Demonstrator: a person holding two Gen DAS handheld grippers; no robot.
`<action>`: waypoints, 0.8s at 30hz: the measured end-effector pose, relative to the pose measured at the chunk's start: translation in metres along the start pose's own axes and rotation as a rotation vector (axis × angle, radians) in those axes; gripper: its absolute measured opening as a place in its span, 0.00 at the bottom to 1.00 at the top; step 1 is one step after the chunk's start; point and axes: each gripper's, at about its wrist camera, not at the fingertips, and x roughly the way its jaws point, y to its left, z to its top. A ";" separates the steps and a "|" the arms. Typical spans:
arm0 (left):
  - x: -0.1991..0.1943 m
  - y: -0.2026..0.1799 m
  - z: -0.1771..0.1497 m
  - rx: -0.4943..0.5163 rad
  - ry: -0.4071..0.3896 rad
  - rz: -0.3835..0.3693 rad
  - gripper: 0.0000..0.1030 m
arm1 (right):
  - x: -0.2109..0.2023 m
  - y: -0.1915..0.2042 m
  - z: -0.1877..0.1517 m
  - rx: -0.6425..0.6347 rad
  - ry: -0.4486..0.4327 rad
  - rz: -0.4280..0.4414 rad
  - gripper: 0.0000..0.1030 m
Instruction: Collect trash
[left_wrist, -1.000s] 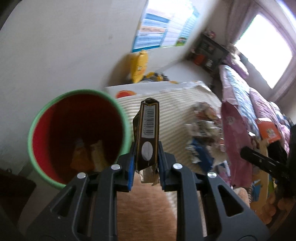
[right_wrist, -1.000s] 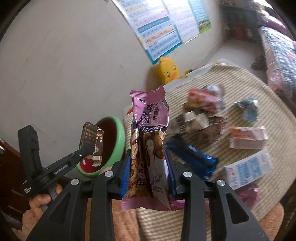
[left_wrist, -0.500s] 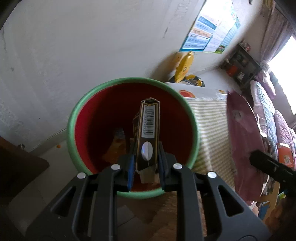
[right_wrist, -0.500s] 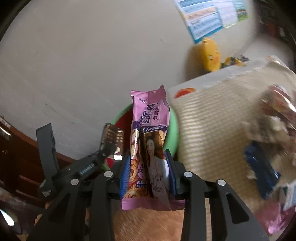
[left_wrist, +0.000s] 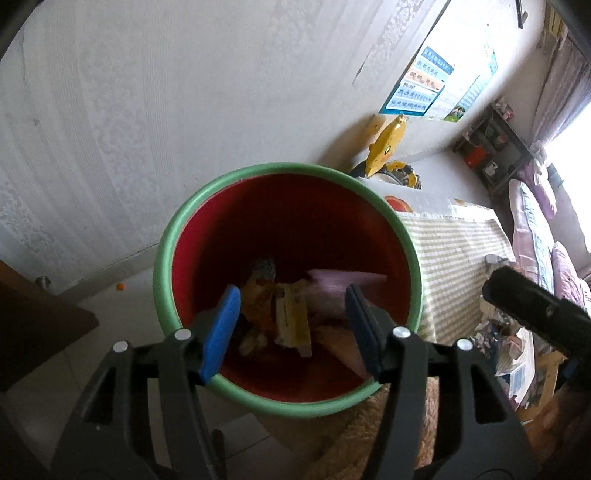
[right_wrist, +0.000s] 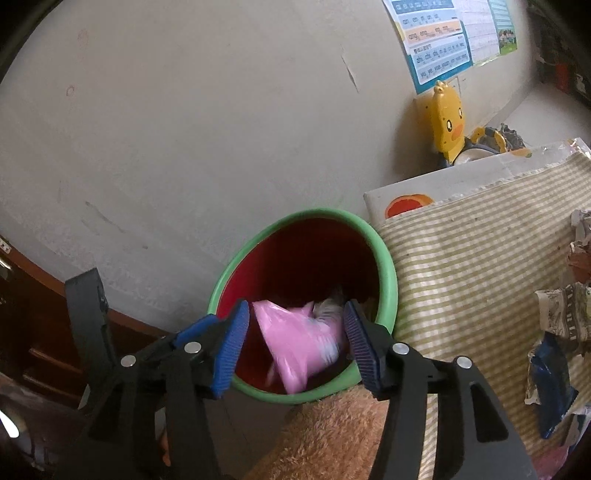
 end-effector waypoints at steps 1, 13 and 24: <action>0.000 -0.002 -0.001 0.004 0.004 -0.002 0.54 | -0.003 -0.002 -0.001 0.007 -0.002 0.003 0.51; -0.012 -0.074 -0.022 0.166 0.028 -0.093 0.54 | -0.082 -0.062 -0.040 0.053 -0.078 -0.139 0.54; -0.012 -0.203 -0.090 0.487 0.154 -0.283 0.54 | -0.185 -0.201 -0.120 0.386 -0.192 -0.409 0.56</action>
